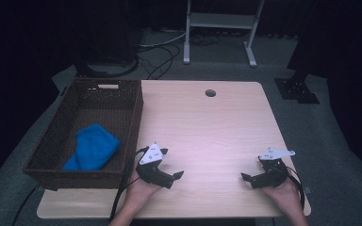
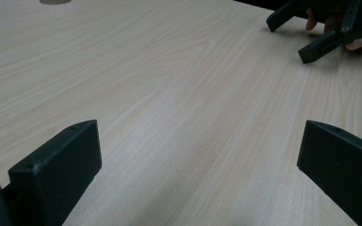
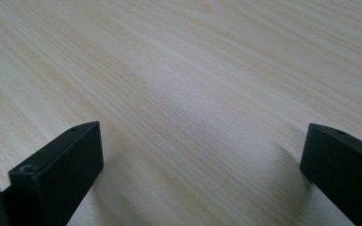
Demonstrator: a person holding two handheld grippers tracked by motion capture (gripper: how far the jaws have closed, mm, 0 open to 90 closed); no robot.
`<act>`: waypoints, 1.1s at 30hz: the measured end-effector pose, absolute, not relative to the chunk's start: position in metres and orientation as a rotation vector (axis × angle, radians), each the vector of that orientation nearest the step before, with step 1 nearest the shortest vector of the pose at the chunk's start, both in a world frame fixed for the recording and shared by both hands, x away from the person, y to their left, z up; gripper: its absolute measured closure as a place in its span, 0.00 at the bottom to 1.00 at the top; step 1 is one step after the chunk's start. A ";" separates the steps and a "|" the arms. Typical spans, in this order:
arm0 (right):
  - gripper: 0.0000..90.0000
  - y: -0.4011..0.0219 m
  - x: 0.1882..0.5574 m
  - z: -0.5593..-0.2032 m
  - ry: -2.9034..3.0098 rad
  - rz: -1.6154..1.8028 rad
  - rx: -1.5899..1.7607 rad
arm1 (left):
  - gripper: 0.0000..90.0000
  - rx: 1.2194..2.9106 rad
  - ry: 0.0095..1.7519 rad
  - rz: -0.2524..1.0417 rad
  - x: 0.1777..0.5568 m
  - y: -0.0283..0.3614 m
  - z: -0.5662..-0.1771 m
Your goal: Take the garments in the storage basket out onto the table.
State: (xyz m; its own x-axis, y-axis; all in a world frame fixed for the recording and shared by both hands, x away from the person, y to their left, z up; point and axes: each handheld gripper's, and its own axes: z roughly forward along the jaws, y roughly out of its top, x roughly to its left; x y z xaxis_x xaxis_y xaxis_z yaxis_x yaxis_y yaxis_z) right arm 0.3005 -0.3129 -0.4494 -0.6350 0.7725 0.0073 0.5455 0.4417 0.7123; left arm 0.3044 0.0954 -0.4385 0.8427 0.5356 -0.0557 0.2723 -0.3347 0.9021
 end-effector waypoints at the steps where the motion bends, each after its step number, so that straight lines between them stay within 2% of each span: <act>1: 0.00 -0.313 0.301 -0.449 2.379 1.001 1.128 | 0.00 1.930 0.595 0.307 0.304 0.096 -0.438; 33: 0.00 -0.313 0.301 -0.449 2.378 1.001 1.128 | 0.00 1.796 0.507 0.354 0.298 0.099 -0.436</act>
State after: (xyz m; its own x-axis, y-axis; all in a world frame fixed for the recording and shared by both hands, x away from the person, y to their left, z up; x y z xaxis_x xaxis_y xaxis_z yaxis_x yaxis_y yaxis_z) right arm 0.3005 -0.3129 -0.4494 -0.6352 0.7723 0.0069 0.5449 0.4418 0.7127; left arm 0.2979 0.0987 -0.4362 0.8599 0.5101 -0.0198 0.1577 -0.2285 0.9607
